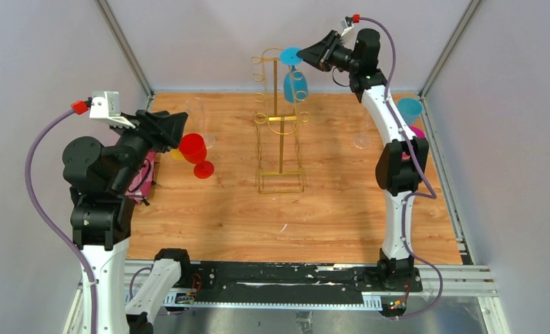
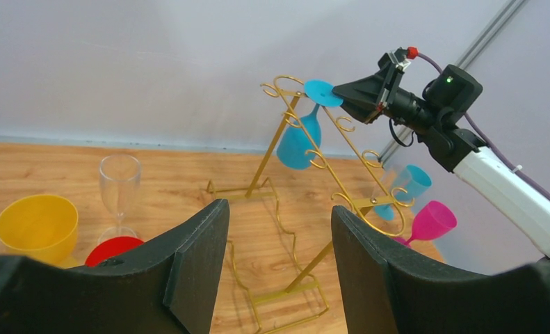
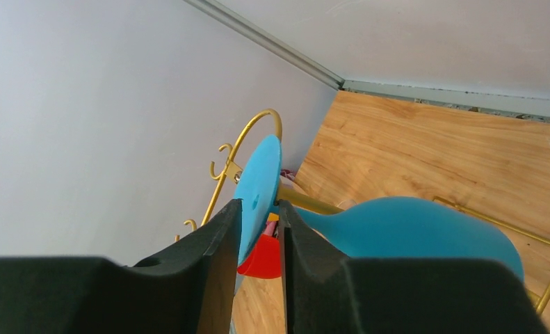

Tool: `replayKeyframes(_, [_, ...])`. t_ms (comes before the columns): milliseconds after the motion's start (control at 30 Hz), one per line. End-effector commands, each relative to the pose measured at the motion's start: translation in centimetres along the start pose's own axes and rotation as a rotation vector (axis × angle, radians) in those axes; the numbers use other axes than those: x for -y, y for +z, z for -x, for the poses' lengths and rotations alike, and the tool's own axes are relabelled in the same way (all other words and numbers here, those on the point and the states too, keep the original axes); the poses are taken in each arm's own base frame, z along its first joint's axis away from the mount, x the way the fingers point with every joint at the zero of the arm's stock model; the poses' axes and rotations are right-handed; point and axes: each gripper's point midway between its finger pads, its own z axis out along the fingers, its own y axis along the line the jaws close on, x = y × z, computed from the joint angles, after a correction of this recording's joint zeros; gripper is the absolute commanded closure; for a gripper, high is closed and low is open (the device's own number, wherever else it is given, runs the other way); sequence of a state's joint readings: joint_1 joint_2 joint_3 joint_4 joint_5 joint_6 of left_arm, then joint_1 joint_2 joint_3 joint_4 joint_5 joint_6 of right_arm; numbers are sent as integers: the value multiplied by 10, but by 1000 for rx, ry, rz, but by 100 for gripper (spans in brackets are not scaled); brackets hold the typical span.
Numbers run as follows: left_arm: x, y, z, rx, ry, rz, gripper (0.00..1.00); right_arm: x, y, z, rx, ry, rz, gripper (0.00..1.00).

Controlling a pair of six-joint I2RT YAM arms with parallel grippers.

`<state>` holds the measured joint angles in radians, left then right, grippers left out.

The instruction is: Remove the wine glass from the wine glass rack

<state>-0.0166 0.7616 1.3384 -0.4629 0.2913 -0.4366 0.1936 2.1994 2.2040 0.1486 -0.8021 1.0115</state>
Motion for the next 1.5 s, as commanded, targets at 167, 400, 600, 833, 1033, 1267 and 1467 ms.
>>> replayKeyframes(167, [2, -7, -1, -3, 25, -5, 38, 0, 8, -5, -8, 35, 0, 78])
replayKeyframes(400, [5, -8, 0, -10, 33, -12, 38, -2, -2, 12, 43, 78, 19, 73])
replayKeyframes(600, [6, -8, 0, -11, 24, -22, 38, -6, -4, 19, 54, 78, 2, 80])
replayKeyframes(833, [8, -8, -1, -11, 15, -31, 38, -2, -6, 25, 68, 104, -6, 100])
replayKeyframes(1033, [8, -8, -4, -17, 10, -33, 38, -6, -13, 36, 113, 139, -17, 100])
replayKeyframes(1267, [7, -7, -7, -25, 5, -32, 38, -7, -22, 55, 173, 248, -4, 100])
replayKeyframes(1467, [6, -6, -11, -36, -1, -33, 38, -12, -42, 79, 226, 265, -33, 100])
